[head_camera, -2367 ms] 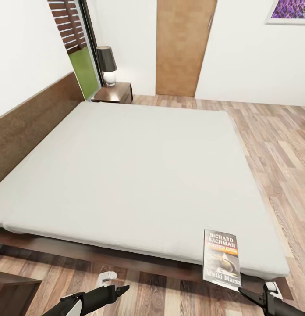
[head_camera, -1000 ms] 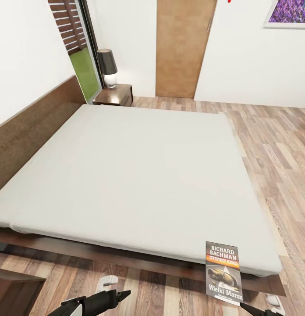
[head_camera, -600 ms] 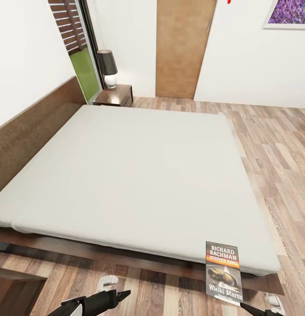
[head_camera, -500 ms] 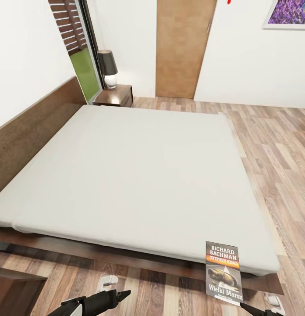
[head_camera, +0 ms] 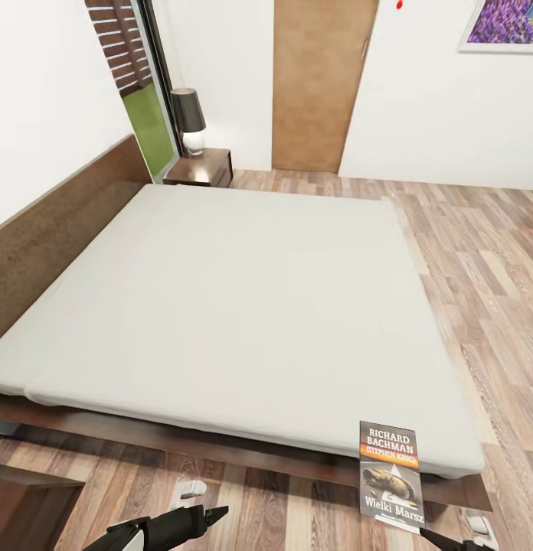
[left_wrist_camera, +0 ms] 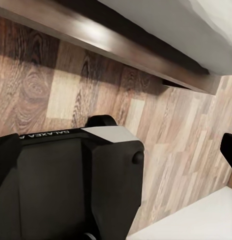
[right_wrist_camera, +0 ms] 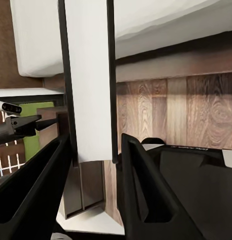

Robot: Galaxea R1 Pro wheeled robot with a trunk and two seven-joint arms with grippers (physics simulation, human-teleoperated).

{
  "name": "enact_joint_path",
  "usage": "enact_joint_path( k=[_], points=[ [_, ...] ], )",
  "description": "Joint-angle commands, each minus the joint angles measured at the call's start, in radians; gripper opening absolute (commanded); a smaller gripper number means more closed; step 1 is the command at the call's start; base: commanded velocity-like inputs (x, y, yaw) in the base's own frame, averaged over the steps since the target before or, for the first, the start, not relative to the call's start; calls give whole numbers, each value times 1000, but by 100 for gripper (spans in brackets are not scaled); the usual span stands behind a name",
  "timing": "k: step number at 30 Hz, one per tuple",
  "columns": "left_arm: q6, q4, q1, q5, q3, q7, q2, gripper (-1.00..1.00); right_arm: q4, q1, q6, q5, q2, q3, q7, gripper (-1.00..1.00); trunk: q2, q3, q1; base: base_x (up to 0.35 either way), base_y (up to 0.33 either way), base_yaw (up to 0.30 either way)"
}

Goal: In the bedroom, move the book from the bed onto either nightstand, and place the two sandals side by side next to the bed.

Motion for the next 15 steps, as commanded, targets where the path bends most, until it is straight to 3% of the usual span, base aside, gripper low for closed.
enact_joint_path(
  k=[1, 4, 15],
  points=[
    [11, 0, 0, 5, 4, -4, 0, 100, 0, 0, 10, -9, -1, 4, 2, -100, 6, 2, -4, 0, 0, 0],
    [11, 0, 0, 5, 4, -4, 0, 100, 0, 0, 10, -9, -1, 4, 2, -100, 27, 13, -15, 0, 0, 0],
    [10, 0, 0, 5, 5, -4, 0, 100, 0, 0, 10, -9, 0, 4, 1, -100, 27, 29, -15, 0, 0, 0]
  ],
)
